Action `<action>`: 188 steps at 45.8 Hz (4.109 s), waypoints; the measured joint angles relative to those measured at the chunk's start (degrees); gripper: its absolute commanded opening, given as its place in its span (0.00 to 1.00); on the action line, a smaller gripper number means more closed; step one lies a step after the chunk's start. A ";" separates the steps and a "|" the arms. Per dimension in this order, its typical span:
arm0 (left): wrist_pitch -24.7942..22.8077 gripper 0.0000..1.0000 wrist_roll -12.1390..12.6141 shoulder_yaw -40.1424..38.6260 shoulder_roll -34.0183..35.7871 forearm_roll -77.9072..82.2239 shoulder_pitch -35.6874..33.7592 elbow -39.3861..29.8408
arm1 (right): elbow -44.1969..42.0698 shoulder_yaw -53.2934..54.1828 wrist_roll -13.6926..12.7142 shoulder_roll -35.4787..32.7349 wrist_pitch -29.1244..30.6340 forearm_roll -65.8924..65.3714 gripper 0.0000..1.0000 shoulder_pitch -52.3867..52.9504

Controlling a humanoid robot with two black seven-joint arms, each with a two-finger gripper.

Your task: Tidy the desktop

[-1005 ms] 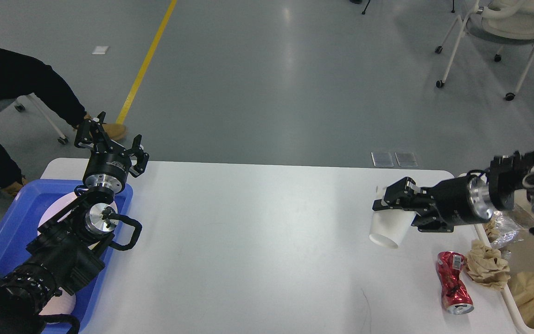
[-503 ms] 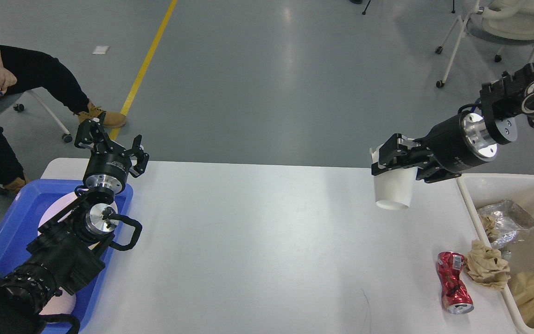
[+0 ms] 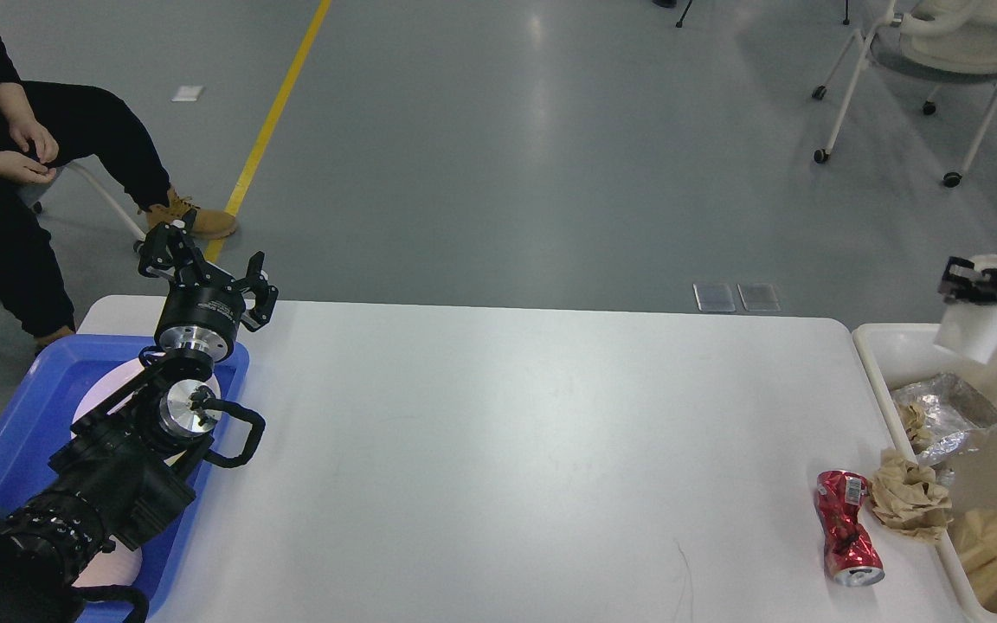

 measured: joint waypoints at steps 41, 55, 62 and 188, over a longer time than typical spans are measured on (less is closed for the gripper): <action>0.00 0.97 0.00 0.00 0.01 0.00 0.00 0.00 | -25.58 1.26 0.00 8.64 -6.21 12.42 1.00 -25.68; 0.00 0.97 0.00 0.00 0.01 0.00 0.00 0.00 | -8.08 3.99 0.36 8.66 -4.23 12.38 1.00 -4.41; 0.00 0.97 0.00 0.00 0.02 0.00 0.00 0.00 | 15.12 3.75 0.68 8.37 -1.79 11.65 1.00 13.76; 0.00 0.97 0.00 0.00 0.00 0.00 0.00 -0.01 | 19.83 -3.46 7.00 2.59 -17.02 9.44 0.00 -12.33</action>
